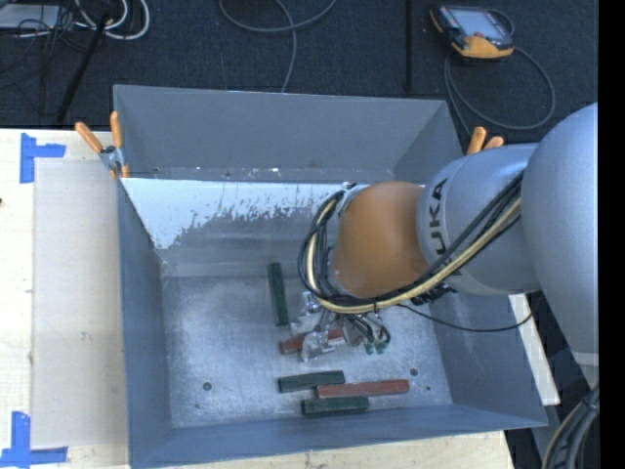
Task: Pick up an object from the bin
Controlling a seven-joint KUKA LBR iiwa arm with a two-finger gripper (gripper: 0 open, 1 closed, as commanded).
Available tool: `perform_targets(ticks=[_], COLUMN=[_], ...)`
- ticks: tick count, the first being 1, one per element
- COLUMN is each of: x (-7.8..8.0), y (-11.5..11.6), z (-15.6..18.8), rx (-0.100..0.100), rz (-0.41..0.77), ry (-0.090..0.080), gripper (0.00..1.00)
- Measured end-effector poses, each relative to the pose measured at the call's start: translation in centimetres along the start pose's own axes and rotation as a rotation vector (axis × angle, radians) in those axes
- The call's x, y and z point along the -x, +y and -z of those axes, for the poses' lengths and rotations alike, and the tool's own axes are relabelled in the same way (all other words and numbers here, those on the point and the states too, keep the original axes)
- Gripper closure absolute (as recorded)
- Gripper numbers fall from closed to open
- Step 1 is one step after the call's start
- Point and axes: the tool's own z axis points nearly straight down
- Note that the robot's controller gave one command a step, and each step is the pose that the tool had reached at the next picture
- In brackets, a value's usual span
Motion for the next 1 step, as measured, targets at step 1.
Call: perform_targets(ticks=[1], x=[3.2], y=[0.21], z=[18.41], rx=[-0.001], rz=[-0.117], ry=[0.003], gripper=[1.0])
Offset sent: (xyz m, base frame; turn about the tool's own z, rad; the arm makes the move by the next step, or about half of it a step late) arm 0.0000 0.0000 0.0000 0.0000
